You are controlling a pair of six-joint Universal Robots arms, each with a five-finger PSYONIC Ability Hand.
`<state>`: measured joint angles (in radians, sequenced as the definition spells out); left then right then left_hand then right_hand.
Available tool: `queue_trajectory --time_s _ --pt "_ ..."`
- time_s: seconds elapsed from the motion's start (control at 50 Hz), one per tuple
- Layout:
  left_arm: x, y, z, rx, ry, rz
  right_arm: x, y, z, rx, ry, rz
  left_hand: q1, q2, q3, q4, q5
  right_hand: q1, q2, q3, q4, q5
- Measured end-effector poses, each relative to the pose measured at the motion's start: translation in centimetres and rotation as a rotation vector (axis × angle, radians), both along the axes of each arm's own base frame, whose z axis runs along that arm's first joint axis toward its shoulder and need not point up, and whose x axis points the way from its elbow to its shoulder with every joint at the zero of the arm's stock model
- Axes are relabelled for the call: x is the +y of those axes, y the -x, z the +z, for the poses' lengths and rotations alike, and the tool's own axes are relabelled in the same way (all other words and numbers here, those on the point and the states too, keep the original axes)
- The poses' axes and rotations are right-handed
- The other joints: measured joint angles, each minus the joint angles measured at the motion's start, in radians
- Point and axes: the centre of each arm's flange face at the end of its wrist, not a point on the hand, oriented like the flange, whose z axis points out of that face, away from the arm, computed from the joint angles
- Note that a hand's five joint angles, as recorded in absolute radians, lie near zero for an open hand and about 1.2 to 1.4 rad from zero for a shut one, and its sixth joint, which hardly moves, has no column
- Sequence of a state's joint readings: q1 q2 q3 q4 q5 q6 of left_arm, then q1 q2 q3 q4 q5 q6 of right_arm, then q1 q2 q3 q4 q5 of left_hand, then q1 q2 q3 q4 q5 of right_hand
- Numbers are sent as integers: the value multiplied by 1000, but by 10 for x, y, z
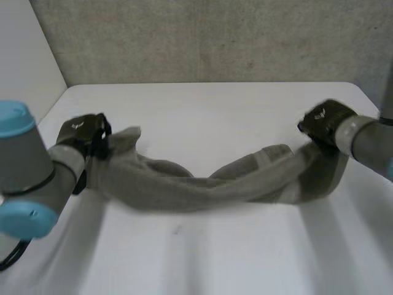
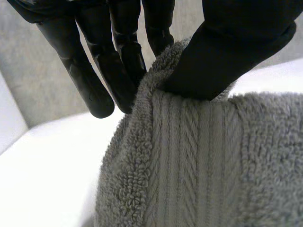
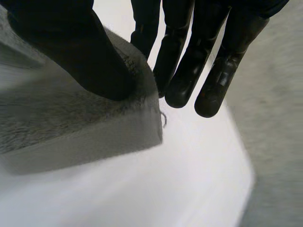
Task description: Fold the towel.
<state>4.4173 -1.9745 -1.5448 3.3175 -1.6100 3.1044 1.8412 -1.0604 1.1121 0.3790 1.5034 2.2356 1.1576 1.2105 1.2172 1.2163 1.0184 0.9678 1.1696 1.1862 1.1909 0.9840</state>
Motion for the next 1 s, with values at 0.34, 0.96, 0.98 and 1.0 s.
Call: queue_trajectory --time_s 0.34,0.96,0.98,1.0 --pt "-64 27 232 338 770 -94 -42 -30 195 -457 1087 -18 0 0 0 0 0 0 0 0 2 6" --pt "-26 -13 -77 208 16 -82 28 -1 -82 -263 109 79 0 0 0 0 2 0 0 2 2 7" --pt "-24 -17 -78 163 10 -77 29 0 -82 -261 103 75 0 -11 -18 -17 -1 0 0 2 2 7" --pt "-24 -19 -78 141 10 -75 29 1 -82 -261 100 73 0 -30 -39 -34 -4 0 0 2 2 7"
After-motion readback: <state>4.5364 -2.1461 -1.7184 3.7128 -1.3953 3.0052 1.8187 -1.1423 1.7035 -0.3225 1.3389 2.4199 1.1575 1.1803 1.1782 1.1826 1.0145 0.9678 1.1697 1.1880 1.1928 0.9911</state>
